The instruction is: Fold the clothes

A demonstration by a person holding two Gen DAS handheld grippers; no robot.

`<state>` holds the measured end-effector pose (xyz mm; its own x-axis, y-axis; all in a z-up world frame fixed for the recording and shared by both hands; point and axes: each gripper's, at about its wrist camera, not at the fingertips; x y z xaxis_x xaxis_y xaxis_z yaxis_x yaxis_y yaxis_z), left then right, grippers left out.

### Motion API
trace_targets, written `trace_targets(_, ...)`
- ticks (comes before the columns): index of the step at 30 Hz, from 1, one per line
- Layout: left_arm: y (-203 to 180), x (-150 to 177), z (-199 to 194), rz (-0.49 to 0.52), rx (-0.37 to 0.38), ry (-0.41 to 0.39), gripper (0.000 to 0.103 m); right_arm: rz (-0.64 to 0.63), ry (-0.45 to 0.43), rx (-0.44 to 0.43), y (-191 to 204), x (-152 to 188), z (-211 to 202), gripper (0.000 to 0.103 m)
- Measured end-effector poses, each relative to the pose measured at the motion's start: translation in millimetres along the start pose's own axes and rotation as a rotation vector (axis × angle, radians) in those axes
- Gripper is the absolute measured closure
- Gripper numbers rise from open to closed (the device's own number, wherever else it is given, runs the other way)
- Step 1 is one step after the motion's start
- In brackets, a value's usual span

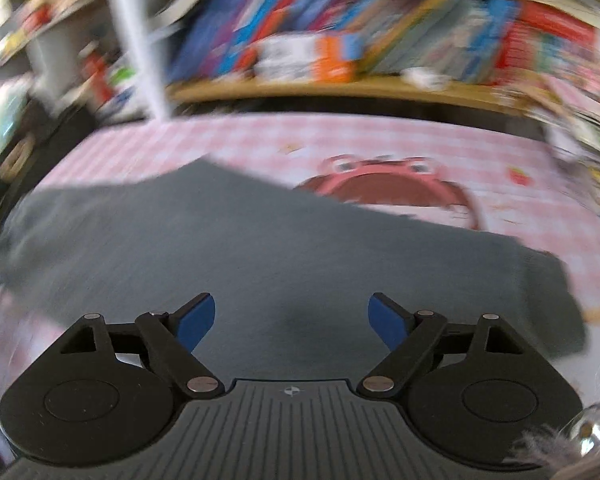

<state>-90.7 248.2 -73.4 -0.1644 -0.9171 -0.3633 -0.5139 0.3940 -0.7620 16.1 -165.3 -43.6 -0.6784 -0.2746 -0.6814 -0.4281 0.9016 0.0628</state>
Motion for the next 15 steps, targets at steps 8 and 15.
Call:
trace_targets(8,-1,-1,2,-0.002,0.011,0.003,0.013,-0.232,0.044,-0.119,42,-15,31,0.016)
trace_targets(15,-3,-3,5,-0.02,0.007,0.001,0.011,-0.357,0.053,-0.182,75,-30,57,0.015)
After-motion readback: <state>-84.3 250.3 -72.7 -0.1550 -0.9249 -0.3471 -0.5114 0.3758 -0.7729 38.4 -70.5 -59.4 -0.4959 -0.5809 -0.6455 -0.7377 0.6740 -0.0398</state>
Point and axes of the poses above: each gripper's, at about its wrist camera, not at the fingertips, and z roughly the way its jaws point, y to its left, x to its underside, and after that the axes turned 3 degrees about -z, right-handed
